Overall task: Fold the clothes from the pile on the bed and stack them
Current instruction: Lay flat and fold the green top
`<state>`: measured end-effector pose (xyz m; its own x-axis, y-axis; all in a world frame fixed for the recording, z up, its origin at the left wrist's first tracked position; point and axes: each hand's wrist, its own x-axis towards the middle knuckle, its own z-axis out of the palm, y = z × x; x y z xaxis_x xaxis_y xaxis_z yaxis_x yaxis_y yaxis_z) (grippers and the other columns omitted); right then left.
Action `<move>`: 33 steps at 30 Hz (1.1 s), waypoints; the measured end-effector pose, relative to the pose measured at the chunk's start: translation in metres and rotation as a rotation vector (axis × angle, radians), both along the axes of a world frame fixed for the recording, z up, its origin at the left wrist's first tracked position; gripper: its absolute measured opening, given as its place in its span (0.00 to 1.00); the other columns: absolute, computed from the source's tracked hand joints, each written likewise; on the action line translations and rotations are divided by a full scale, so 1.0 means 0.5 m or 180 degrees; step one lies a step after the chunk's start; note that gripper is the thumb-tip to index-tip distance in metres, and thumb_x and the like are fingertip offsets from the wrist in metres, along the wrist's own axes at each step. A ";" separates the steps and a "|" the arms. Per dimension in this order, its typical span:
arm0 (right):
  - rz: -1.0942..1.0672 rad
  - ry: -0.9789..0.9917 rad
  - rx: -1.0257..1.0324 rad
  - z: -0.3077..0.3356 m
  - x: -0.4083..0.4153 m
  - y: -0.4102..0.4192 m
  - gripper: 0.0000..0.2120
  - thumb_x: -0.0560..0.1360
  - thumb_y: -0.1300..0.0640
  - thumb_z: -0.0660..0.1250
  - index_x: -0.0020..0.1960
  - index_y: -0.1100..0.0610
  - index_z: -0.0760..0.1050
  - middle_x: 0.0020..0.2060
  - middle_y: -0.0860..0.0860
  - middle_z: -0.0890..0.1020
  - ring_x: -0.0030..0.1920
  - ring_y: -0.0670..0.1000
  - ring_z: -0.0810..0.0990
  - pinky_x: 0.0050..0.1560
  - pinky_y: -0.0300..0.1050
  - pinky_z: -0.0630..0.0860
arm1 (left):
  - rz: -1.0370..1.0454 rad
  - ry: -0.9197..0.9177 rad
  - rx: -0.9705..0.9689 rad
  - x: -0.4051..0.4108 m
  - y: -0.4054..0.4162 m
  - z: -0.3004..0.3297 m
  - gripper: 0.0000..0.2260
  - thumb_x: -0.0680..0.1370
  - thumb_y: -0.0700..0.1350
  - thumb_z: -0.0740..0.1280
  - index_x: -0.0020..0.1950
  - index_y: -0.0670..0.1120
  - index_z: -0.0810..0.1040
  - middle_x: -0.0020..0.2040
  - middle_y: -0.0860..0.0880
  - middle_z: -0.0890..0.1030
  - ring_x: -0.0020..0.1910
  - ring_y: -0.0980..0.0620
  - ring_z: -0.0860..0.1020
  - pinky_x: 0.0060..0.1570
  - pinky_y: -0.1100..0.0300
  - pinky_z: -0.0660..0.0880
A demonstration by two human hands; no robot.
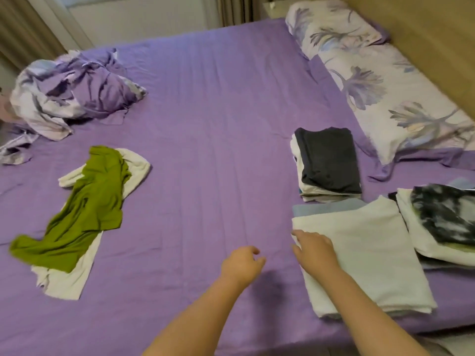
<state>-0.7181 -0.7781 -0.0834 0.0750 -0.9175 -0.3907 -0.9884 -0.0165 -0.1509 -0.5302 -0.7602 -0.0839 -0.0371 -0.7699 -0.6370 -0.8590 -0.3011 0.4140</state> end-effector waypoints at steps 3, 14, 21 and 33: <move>0.0234 -0.0108 0.0034 -0.002 0.091 -0.008 0.20 0.80 0.49 0.56 0.71 0.48 0.67 0.65 0.46 0.76 0.66 0.50 0.72 0.65 0.42 0.65 | 0.0201 -0.0039 -0.0030 0.086 0.002 0.006 0.17 0.79 0.57 0.61 0.65 0.53 0.74 0.60 0.52 0.79 0.61 0.50 0.76 0.57 0.58 0.72; 0.0709 -0.0274 0.0335 -0.048 0.519 -0.047 0.20 0.80 0.49 0.55 0.71 0.47 0.66 0.67 0.48 0.74 0.67 0.49 0.71 0.65 0.43 0.63 | 0.0778 -0.0085 -0.0053 0.513 -0.003 -0.020 0.13 0.78 0.56 0.62 0.57 0.53 0.79 0.54 0.53 0.82 0.55 0.51 0.78 0.51 0.60 0.73; 0.1001 -0.0349 0.0377 -0.061 0.800 -0.121 0.19 0.81 0.48 0.54 0.71 0.48 0.66 0.68 0.48 0.73 0.68 0.50 0.70 0.66 0.43 0.63 | 0.1071 -0.0157 -0.0190 0.789 -0.052 -0.028 0.11 0.78 0.54 0.62 0.55 0.52 0.80 0.52 0.52 0.83 0.54 0.50 0.79 0.51 0.59 0.74; 0.1528 -0.0213 0.0372 -0.085 1.063 -0.293 0.18 0.82 0.47 0.52 0.69 0.51 0.67 0.65 0.52 0.73 0.66 0.54 0.70 0.62 0.45 0.66 | 0.1821 0.0746 -0.0579 1.058 -0.206 -0.072 0.13 0.80 0.50 0.63 0.55 0.44 0.81 0.52 0.46 0.83 0.53 0.48 0.79 0.50 0.59 0.71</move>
<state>-0.1868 -0.9246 -0.1259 0.5065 -0.7237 -0.4687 -0.8615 -0.4465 -0.2417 -0.0012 -0.8630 -0.1199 0.2890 -0.8042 -0.5193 -0.4639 -0.5922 0.6589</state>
